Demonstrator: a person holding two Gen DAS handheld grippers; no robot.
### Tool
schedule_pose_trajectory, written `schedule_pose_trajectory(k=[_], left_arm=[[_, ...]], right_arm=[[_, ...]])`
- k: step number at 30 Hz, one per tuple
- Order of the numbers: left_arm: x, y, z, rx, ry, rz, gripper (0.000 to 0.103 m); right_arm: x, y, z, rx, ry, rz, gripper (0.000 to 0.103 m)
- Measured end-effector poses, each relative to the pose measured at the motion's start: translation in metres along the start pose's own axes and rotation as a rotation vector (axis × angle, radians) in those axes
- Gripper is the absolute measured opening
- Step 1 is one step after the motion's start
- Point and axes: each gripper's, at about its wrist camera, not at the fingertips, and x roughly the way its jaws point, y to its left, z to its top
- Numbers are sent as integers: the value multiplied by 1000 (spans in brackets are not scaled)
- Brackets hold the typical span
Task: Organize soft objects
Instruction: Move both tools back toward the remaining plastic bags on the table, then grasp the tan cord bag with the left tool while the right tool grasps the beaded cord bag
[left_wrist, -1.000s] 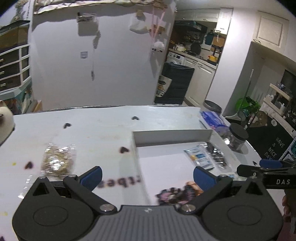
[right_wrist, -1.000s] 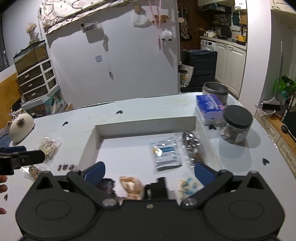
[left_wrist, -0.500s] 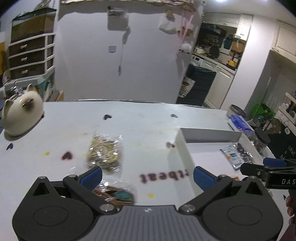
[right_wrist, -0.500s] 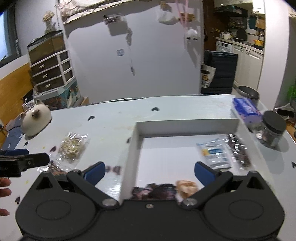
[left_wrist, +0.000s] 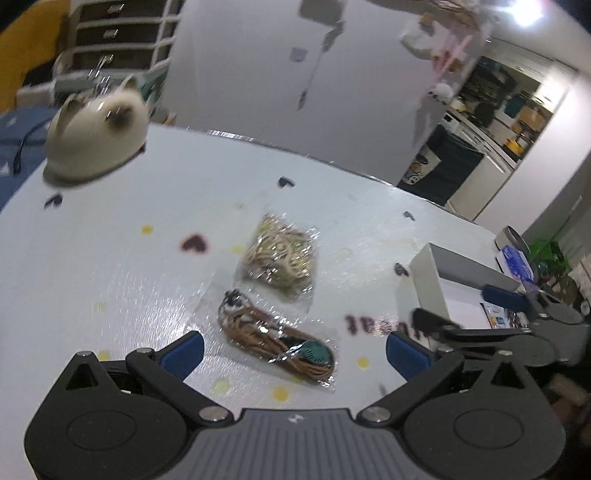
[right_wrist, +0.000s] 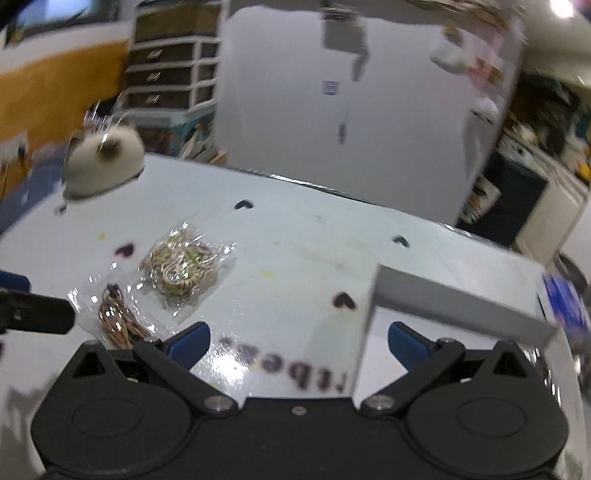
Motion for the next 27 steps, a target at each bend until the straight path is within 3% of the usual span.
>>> schedule_pose_trajectory(k=[6,13,22,27], left_arm=[[12,20,2,-87,48,-25,101],[32,39,2,-205,117,-60,94],[56,55,-5,-272,155,0,84],[59,54,-2,-202,131,92,79]], right_arm=[[49,31,7,-104,79,31,103],[91,47,3,-123,167,78,103],[71,78,-17,-151,212,233,103],[51,94,-22,-200,190,328,103]])
